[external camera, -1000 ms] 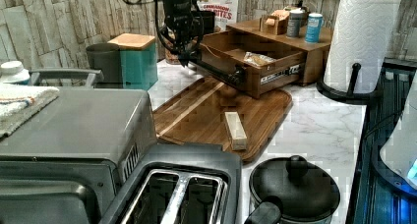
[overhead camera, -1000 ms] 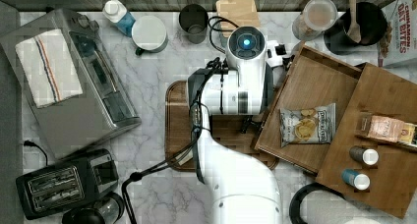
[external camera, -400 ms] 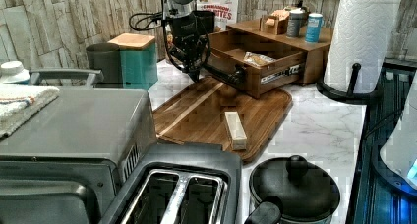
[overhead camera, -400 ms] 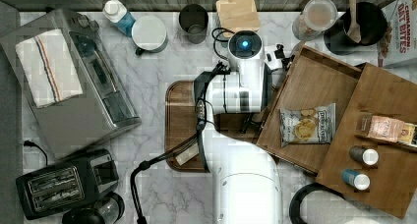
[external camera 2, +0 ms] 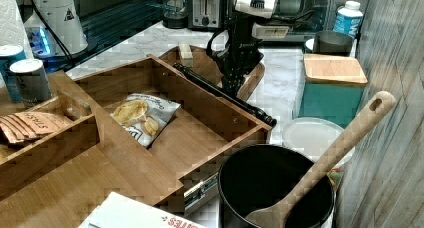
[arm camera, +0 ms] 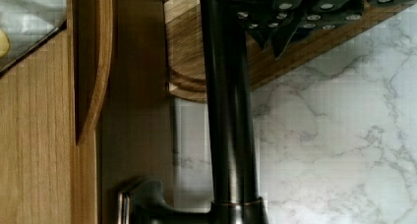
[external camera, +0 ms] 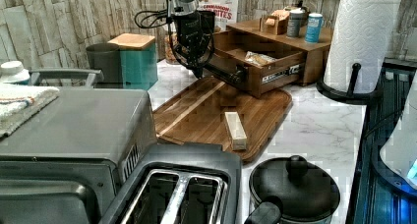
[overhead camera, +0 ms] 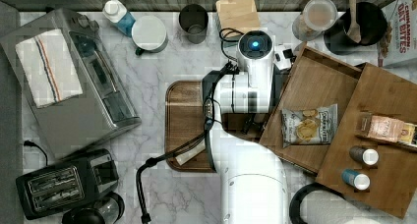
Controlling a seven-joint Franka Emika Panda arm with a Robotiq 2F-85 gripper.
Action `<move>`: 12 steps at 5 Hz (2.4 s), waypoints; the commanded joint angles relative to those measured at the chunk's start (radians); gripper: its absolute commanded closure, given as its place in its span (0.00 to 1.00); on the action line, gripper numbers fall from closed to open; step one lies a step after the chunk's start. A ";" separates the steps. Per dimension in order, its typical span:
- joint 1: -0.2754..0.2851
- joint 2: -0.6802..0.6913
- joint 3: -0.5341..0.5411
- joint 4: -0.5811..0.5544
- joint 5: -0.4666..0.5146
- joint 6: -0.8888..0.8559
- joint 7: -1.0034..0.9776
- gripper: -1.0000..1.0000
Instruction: Close the drawer.
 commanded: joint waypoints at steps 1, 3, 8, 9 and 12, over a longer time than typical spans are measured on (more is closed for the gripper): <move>-0.109 -0.119 -0.042 0.045 0.032 -0.012 -0.130 1.00; -0.212 -0.181 -0.068 0.017 0.051 -0.069 -0.285 1.00; -0.416 -0.073 -0.209 0.078 0.029 0.000 -0.574 1.00; -0.424 -0.061 -0.243 0.107 0.020 -0.020 -0.568 1.00; -0.438 -0.064 -0.241 0.124 0.011 -0.051 -0.561 1.00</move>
